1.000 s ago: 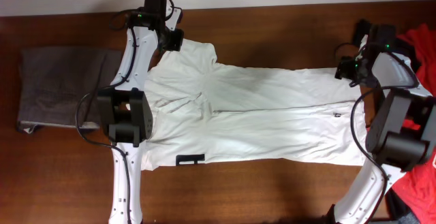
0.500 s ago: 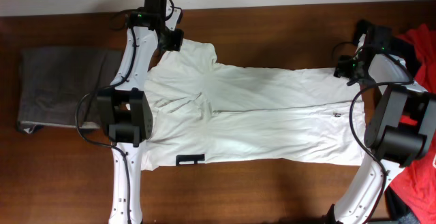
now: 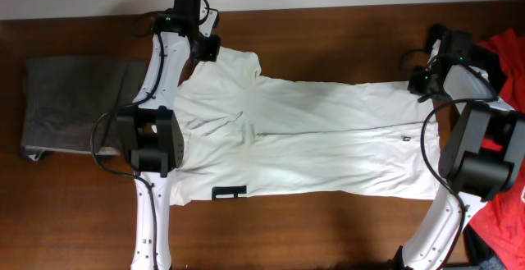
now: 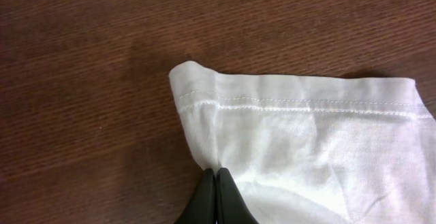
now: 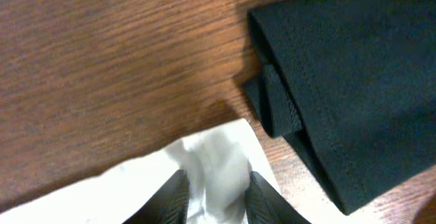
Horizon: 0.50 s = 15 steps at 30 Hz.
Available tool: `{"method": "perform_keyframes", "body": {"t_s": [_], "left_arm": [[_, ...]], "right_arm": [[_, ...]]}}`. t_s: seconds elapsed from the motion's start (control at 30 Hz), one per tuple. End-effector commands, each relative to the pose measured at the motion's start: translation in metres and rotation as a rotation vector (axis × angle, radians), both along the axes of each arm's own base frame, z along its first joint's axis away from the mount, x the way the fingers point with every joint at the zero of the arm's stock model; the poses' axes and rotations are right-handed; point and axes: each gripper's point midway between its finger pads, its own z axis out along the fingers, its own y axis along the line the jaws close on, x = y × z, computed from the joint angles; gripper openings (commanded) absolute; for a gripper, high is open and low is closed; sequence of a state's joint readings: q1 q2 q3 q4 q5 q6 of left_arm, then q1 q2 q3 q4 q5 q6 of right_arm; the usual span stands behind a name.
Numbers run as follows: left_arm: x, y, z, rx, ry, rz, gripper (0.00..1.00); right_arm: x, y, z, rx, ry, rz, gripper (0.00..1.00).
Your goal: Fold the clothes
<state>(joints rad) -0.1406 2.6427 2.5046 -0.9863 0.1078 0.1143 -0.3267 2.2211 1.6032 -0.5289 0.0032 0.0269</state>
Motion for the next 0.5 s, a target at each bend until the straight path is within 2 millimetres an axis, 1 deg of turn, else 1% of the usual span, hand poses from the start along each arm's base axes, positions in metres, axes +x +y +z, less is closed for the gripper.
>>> {"method": "perform_keyframes", "body": {"t_s": [0.0, 0.03, 0.07, 0.1, 0.27, 0.37, 0.47], "left_arm": [[0.004, 0.006, 0.005, 0.001, -0.015, 0.019, 0.01], [0.004, 0.006, 0.005, 0.001, -0.015, 0.019, 0.01], [0.004, 0.006, 0.005, 0.001, -0.014, 0.019, 0.01], [0.004, 0.006, 0.005, 0.001, -0.015, 0.019, 0.01], [0.005, 0.006, 0.005, 0.001, -0.017, 0.019, 0.01], [0.005, 0.006, 0.005, 0.001, -0.017, 0.019, 0.01], [0.005, 0.006, 0.005, 0.001, -0.018, 0.019, 0.01]], "right_arm": [[0.001, -0.004, -0.008, -0.007, 0.005, -0.010, 0.50], [0.002, -0.005, -0.007, -0.008, 0.000, -0.012, 0.62], [0.002, -0.006, -0.007, -0.009, -0.002, -0.013, 0.70], [0.002, -0.008, -0.007, -0.012, -0.004, -0.016, 0.75], [0.003, -0.017, -0.005, -0.038, -0.013, -0.035, 0.74], [-0.002, -0.018, -0.013, -0.029, 0.008, -0.040, 0.67], [-0.006, -0.016, -0.025, -0.018, 0.037, -0.039, 0.61]]}}
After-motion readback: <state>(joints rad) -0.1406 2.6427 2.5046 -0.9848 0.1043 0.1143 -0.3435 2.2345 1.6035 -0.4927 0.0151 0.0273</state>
